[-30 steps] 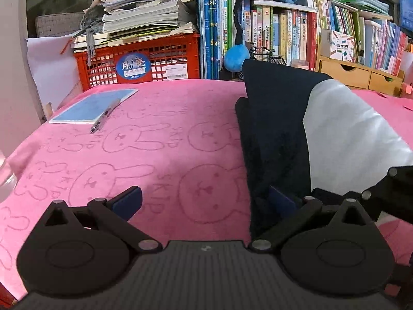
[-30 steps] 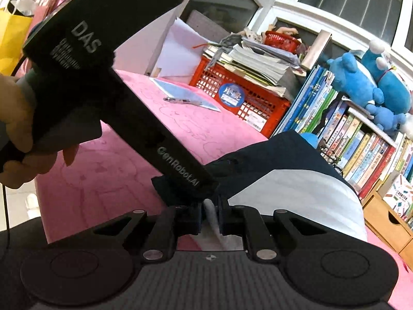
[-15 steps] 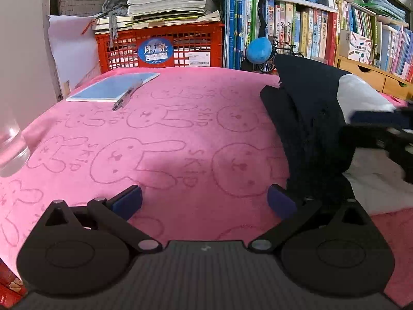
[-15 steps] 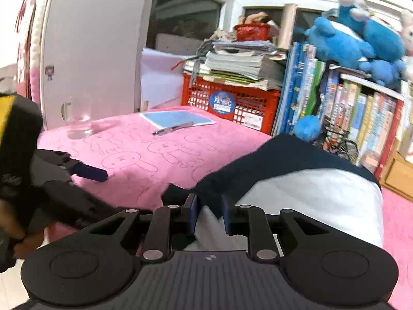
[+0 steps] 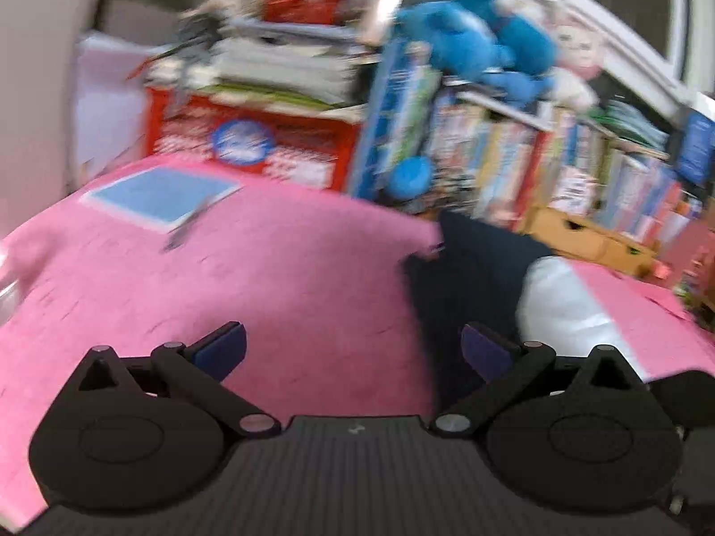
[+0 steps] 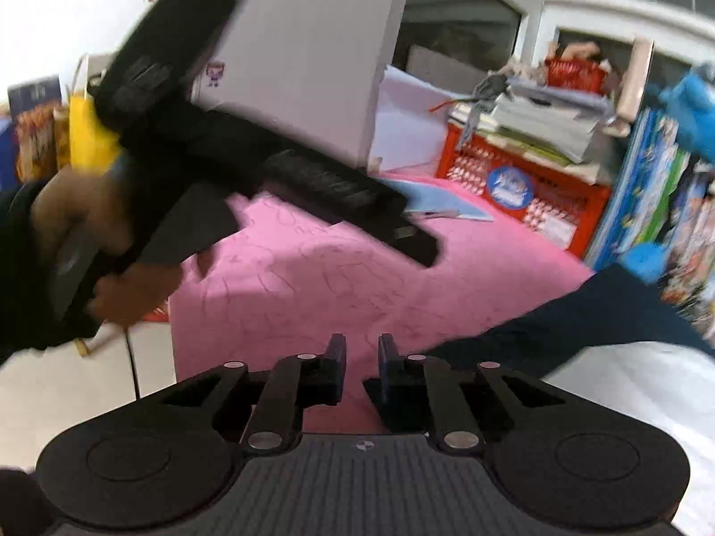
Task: Fold clothes
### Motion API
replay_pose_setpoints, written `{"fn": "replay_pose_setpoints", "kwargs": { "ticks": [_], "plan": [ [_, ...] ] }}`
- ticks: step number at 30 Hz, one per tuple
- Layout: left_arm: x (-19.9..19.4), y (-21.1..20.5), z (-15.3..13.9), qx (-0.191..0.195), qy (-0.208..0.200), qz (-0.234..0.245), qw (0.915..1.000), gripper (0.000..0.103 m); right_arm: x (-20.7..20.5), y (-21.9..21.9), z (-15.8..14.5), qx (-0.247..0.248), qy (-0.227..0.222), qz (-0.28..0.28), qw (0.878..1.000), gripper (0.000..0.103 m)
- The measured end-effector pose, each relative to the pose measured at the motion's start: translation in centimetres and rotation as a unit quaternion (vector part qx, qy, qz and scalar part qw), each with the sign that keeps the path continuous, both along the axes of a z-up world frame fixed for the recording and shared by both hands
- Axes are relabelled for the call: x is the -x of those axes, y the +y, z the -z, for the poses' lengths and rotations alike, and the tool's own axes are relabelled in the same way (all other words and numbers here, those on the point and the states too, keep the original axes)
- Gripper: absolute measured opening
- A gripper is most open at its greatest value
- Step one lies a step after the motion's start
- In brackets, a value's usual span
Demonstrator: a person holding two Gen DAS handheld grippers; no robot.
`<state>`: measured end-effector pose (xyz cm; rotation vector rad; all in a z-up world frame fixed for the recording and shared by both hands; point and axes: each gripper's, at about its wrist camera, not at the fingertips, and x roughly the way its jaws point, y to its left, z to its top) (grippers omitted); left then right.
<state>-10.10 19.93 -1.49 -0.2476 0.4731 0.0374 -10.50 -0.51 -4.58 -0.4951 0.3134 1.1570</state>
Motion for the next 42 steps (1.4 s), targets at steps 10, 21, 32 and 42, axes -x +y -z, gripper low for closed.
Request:
{"fn": "replay_pose_setpoints", "kwargs": {
  "ticks": [10, 21, 32, 42],
  "plan": [
    [-4.1, -8.6, 1.3, -0.017, 0.023, 0.103, 0.9943, 0.103, 0.4, -11.2, 1.6, 0.016, -0.054, 0.257, 0.965, 0.071],
    [-4.8, -7.8, 4.7, -0.120, 0.075, 0.027, 0.9895, 0.103, 1.0, -13.1, 3.5, 0.035, -0.047, 0.269, 0.961, 0.069],
    [-3.8, -8.3, 5.2, -0.111, 0.094, 0.041, 0.9886, 0.103, -1.6, -15.9, 2.7, 0.052, -0.026, 0.329, 0.943, 0.069],
    [-2.3, -7.2, 4.8, -0.079, 0.073, 0.032, 0.9937, 0.103, -13.3, -17.2, -4.6, -0.096, 0.077, 0.333, 0.935, 0.043]
  ]
}}
